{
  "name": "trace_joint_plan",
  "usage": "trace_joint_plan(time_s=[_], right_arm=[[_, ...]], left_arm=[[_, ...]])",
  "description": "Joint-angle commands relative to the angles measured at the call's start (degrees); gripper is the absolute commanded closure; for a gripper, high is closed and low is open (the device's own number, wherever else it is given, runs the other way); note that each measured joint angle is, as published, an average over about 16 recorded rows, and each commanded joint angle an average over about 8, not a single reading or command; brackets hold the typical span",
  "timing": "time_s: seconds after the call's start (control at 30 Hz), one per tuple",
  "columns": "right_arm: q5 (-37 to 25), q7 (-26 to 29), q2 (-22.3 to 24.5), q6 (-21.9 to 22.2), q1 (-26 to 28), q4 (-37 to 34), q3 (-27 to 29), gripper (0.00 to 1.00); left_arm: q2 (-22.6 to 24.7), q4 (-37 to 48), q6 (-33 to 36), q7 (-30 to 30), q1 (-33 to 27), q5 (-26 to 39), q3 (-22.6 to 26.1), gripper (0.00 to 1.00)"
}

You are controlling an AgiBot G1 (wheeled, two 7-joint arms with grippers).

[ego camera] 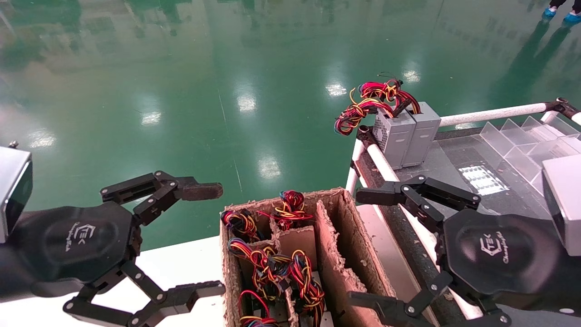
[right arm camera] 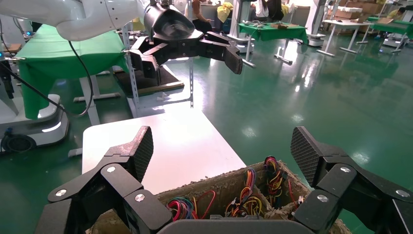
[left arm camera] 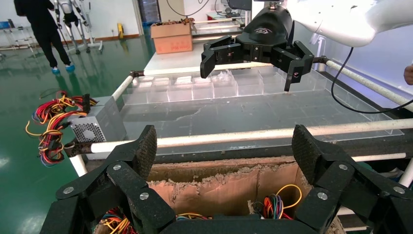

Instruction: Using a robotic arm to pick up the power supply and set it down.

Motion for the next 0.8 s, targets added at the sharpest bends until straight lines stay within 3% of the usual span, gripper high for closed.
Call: trace_joint_plan(time_s=[0.03, 0.23, 0.27, 0.47, 0.53, 0.8], right_arm=[[0.0, 0.0, 0.0, 0.0, 0.0, 0.0, 0.0, 0.00], [0.0, 0.0, 0.0, 0.0, 0.0, 0.0, 0.0, 0.00], [0.0, 0.0, 0.0, 0.0, 0.0, 0.0, 0.0, 0.00], [0.0, 0.0, 0.0, 0.0, 0.0, 0.0, 0.0, 0.00], [0.0, 0.0, 0.0, 0.0, 0.0, 0.0, 0.0, 0.00], [0.0, 0.0, 0.0, 0.0, 0.0, 0.0, 0.0, 0.00]], left_arm=[[0.0, 0.0, 0.0, 0.0, 0.0, 0.0, 0.0, 0.00], [0.0, 0.0, 0.0, 0.0, 0.0, 0.0, 0.0, 0.02], [0.0, 0.0, 0.0, 0.0, 0.0, 0.0, 0.0, 0.09], [0.0, 0.0, 0.0, 0.0, 0.0, 0.0, 0.0, 0.84], [0.0, 0.0, 0.0, 0.0, 0.0, 0.0, 0.0, 1.00], [0.0, 0.0, 0.0, 0.0, 0.0, 0.0, 0.0, 1.00]])
